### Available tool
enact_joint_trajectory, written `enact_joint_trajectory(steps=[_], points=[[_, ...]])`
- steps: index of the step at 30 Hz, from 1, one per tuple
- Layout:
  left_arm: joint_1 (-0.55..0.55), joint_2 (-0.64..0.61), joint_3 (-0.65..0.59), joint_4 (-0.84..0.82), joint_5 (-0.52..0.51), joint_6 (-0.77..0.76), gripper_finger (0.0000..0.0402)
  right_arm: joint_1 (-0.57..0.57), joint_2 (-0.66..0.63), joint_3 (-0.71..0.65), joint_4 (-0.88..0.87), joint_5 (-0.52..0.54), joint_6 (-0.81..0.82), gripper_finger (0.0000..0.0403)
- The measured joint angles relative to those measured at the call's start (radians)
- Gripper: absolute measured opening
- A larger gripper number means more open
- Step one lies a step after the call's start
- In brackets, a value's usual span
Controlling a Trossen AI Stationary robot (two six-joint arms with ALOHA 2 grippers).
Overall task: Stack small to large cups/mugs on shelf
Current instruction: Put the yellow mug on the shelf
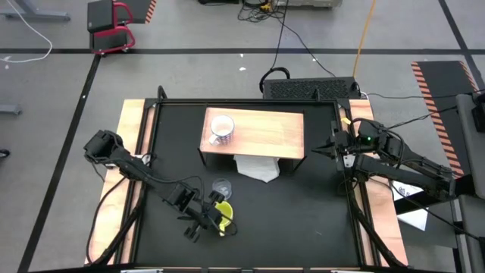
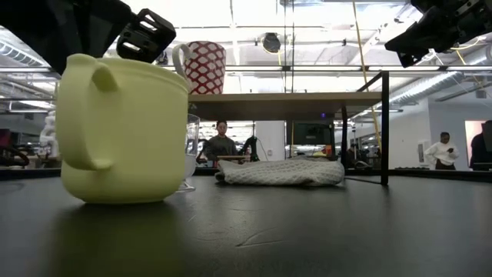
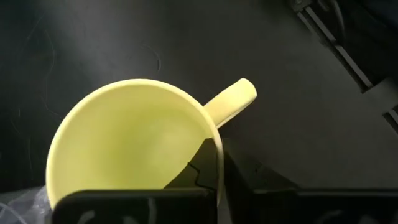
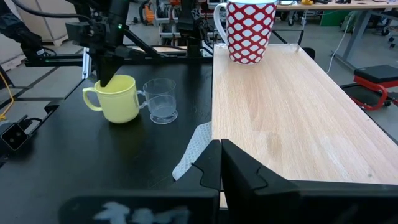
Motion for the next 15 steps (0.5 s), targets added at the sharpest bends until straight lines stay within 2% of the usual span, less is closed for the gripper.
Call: enact_joint_trajectory(steps=[15], points=[[-0.001,0.000,0.000,0.000,0.001,-0.006,0.0005,0.000,0.000,0.000,0.000,0.000,0.002,0.0000]])
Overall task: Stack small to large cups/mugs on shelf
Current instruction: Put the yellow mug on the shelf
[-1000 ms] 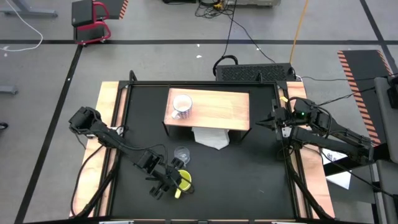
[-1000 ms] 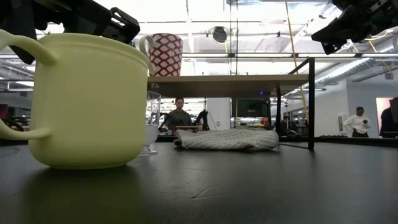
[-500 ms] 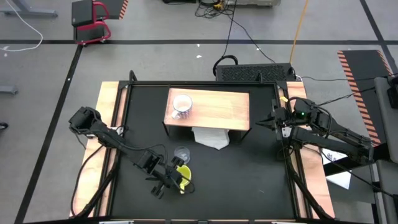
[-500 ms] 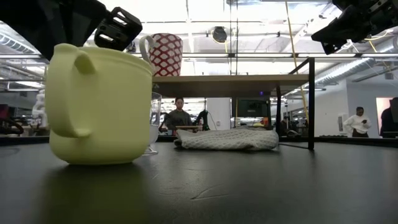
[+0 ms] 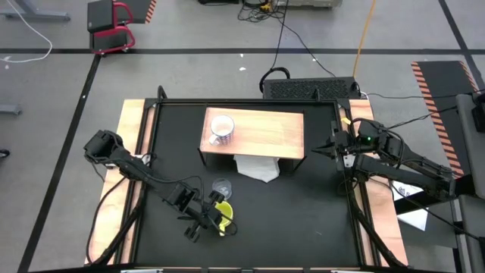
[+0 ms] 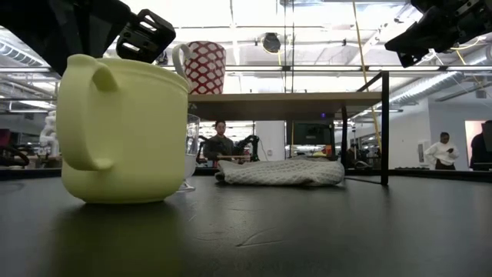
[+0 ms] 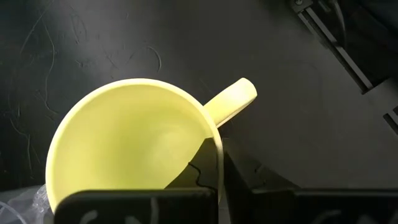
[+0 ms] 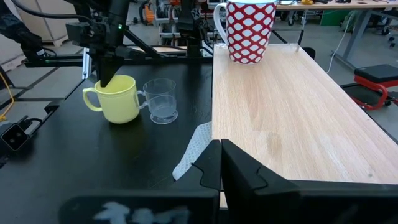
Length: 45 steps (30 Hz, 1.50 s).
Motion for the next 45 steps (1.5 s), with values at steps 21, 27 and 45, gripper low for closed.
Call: enact_joint_trajectory(steps=[21,27,45], points=[[-0.016,-0.002,0.000,-0.004,-0.035,0.048,0.0004,0.000,0.000,0.000,-0.005,0.000,0.000,0.0000],[0.003,-0.003,0.019,-0.048,-0.039,0.063,0.0004,0.000,0.000,0.000,-0.004,0.000,0.000,0.0000],[0.000,-0.004,0.245,-0.299,-0.051,0.100,0.0004,0.000,0.000,0.000,-0.005,0.000,0.000,0.0000]])
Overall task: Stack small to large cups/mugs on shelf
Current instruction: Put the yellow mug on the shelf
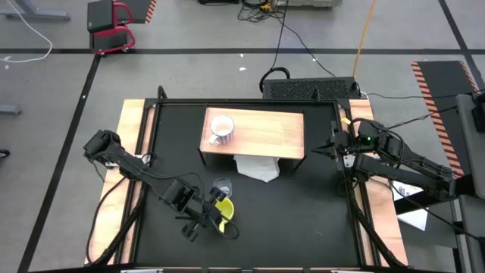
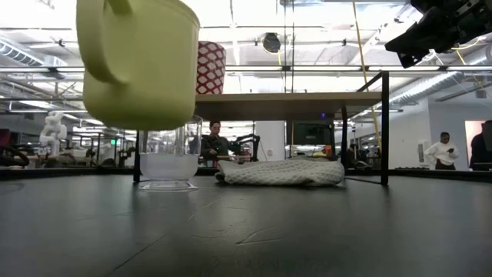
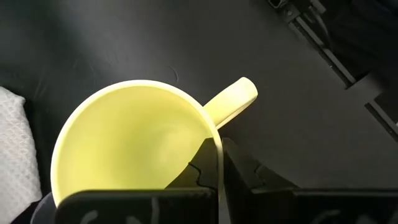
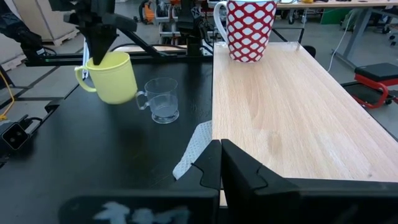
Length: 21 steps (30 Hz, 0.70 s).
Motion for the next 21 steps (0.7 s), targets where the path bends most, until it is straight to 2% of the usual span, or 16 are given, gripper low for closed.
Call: enact_joint_trajectory(steps=[12,21], points=[[0.002,0.000,0.138,-0.133,-0.027,0.061,0.0004,0.000,0.000,0.000,-0.001,0.000,0.000,0.0000],[0.012,0.000,0.178,-0.160,-0.025,0.093,0.0004,0.000,0.000,0.000,-0.001,0.000,0.000,0.0000]])
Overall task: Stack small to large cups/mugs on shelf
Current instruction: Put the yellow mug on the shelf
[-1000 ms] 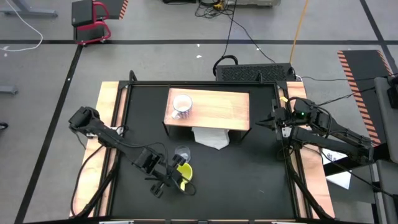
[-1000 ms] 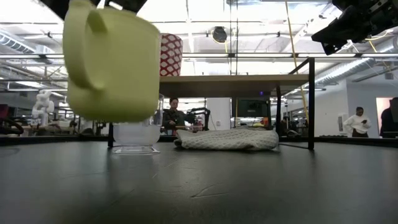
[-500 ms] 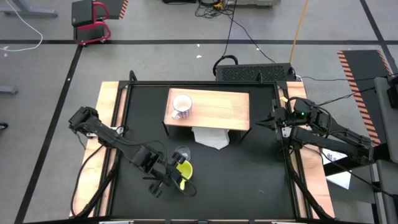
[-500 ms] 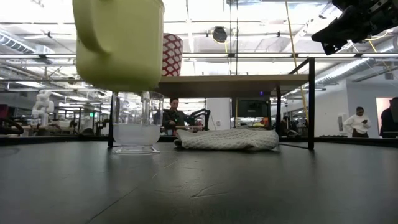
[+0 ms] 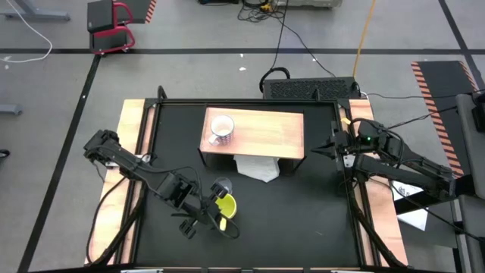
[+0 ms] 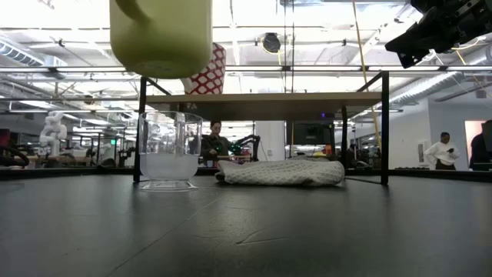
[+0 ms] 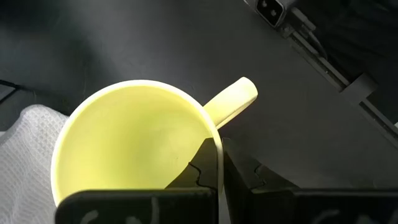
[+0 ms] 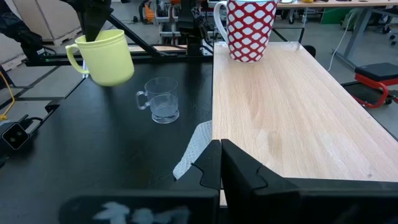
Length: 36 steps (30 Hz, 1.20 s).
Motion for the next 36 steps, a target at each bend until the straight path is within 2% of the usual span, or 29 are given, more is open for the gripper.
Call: enact_joint_trajectory(steps=[23,36], points=[[0.003,0.000,0.000,-0.007,-0.019,0.014,0.0004,0.000,0.000,0.000,0.000,0.000,0.000,0.0000],[0.125,0.000,0.000,0.028,0.063,0.071,0.0004,0.000,0.000,0.000,0.000,0.000,0.000,0.0000]])
